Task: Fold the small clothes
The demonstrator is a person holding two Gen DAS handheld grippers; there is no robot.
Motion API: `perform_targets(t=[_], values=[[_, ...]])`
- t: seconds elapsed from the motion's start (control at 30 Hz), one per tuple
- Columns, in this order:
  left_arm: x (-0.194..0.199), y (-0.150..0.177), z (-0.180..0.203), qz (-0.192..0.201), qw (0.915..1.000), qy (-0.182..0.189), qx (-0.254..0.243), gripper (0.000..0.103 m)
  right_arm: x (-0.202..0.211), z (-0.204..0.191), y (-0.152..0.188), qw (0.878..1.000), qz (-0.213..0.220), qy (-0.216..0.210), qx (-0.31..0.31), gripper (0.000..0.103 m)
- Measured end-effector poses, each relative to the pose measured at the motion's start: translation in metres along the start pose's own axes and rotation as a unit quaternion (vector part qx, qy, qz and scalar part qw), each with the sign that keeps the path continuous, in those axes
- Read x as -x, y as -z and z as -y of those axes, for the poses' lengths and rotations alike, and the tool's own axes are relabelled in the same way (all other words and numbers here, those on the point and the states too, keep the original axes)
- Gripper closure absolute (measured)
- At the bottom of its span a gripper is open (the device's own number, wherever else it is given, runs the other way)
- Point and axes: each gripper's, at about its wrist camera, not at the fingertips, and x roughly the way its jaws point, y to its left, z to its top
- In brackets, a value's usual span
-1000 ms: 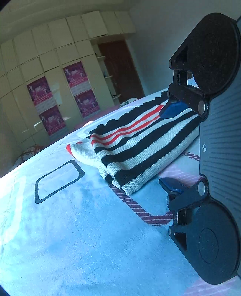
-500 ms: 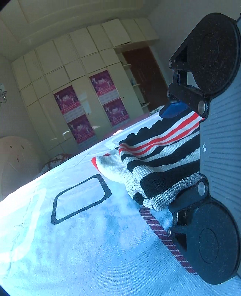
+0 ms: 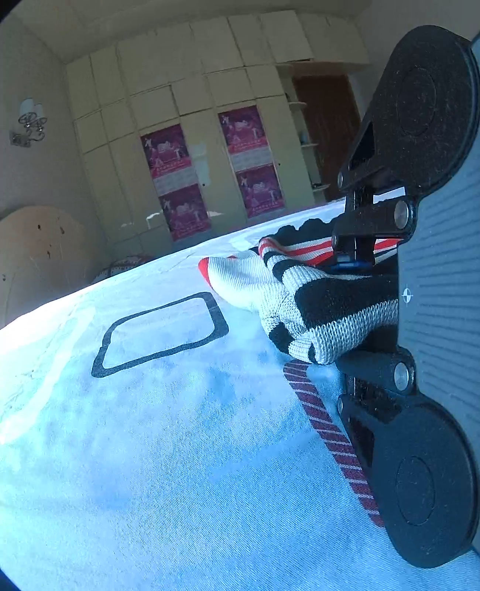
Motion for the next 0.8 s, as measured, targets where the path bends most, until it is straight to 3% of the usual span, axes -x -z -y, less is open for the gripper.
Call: perform_targets(t=[0.13, 0.23, 0.43, 0.57, 0.7, 0.77, 0.8], values=[[-0.006, 0.0, 0.004, -0.002, 0.9999, 0.003, -0.016, 0.083, -0.017, 0.002, 0.007, 1.0, -0.024, 0.005, 0.001, 0.101], [-0.005, -0.003, 0.01, -0.001, 0.9996, 0.004, -0.029, 0.083, -0.021, 0.007, 0.013, 1.0, -0.01, -0.001, -0.009, 0.103], [0.006, -0.006, 0.067, 0.01, 0.9891, 0.03, -0.144, 0.084, -0.016, 0.023, 0.028, 0.999, 0.026, -0.029, -0.023, 0.103], [0.007, 0.015, 0.137, -0.008, 0.9668, 0.063, -0.248, 0.084, -0.014, 0.033, 0.031, 0.997, 0.038, -0.048, -0.047, 0.103], [0.008, 0.072, 0.204, -0.054, 0.9261, 0.111, -0.357, 0.084, -0.002, 0.057, 0.024, 0.992, 0.017, -0.082, -0.095, 0.103], [0.003, 0.106, 0.227, -0.089, 0.9046, 0.128, -0.396, 0.084, 0.023, 0.082, 0.027, 0.987, 0.036, -0.08, -0.134, 0.103], [-0.003, 0.128, 0.236, -0.114, 0.8915, 0.133, -0.418, 0.084, 0.038, 0.098, 0.032, 0.984, 0.042, -0.073, -0.157, 0.097]])
